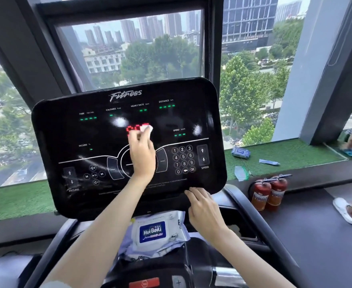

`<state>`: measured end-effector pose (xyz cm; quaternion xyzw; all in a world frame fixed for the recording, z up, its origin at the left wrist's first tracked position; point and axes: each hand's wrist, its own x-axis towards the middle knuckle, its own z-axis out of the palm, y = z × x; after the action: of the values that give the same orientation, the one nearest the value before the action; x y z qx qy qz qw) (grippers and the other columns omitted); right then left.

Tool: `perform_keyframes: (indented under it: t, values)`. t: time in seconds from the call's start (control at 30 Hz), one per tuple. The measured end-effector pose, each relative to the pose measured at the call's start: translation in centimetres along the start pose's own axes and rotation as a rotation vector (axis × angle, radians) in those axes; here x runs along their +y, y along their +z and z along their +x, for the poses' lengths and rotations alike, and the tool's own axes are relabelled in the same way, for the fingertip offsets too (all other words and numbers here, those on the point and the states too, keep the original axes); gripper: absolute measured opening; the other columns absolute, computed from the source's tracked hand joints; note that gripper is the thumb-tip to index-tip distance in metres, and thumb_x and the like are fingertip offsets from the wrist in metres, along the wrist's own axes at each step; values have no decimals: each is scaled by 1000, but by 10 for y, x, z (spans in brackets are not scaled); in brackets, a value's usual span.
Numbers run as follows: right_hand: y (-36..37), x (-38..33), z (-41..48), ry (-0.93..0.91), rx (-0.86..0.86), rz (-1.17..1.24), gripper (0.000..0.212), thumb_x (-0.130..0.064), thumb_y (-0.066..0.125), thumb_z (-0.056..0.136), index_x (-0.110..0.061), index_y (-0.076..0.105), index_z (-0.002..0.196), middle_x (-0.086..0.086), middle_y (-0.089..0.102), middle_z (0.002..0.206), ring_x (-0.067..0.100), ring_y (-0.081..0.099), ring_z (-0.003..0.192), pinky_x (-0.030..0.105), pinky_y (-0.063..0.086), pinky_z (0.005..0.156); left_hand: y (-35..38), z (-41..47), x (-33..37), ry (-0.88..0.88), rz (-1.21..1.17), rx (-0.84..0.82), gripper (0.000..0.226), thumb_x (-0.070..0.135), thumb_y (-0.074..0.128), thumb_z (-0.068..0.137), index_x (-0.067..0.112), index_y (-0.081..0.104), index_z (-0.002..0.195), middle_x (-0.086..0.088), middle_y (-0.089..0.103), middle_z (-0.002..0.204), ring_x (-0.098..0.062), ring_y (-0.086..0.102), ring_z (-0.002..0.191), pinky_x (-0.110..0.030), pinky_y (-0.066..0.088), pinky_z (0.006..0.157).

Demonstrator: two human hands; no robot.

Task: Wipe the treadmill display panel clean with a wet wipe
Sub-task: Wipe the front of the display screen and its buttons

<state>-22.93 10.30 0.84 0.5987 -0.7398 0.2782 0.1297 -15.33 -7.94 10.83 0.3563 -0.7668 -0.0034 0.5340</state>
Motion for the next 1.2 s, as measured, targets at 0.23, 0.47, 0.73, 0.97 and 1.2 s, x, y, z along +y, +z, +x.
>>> perform_keyframes:
  t: [0.23, 0.47, 0.73, 0.97, 1.2]
  values:
    - [4, -2, 8, 27, -36, 6, 38, -2, 42, 65, -4, 67, 94, 6, 64, 85, 26, 58, 82, 35, 54, 71, 7, -25, 6, 794, 36, -547, 49, -13, 64, 69, 14, 60, 110, 0, 42, 98, -13, 41, 86, -26, 49, 49]
    - [4, -5, 11, 31, -12, -73, 26, -5, 47, 62, -8, 65, 80, 3, 58, 73, 25, 55, 69, 34, 52, 58, -22, 19, -35, -71, -22, 121, 40, -13, 54, 84, 9, 63, 116, -13, 51, 94, -25, 50, 85, -30, 48, 75]
    - [5, -8, 18, -9, 2, -146, 21, 0, 71, 53, -10, 63, 69, 3, 55, 64, 23, 54, 62, 31, 49, 51, 4, -32, 9, 626, -11, -631, 38, -5, 50, 85, 10, 56, 120, -12, 54, 110, -19, 39, 95, -41, 52, 75]
    - [9, -11, 29, -6, 41, -153, 26, 1, 73, 49, -9, 66, 71, 3, 56, 65, 23, 55, 61, 31, 48, 47, -43, 31, -66, -145, -64, 152, 36, -8, 51, 87, 9, 62, 116, -3, 44, 95, -19, 50, 88, -29, 48, 83]
    - [27, -30, 32, -149, 43, -106, 41, -8, 34, 71, -3, 68, 92, 12, 65, 102, 27, 61, 95, 34, 52, 82, -12, -45, -21, 444, -5, -374, 35, 0, 52, 83, 16, 59, 114, 0, 50, 104, -18, 46, 97, -37, 53, 74]
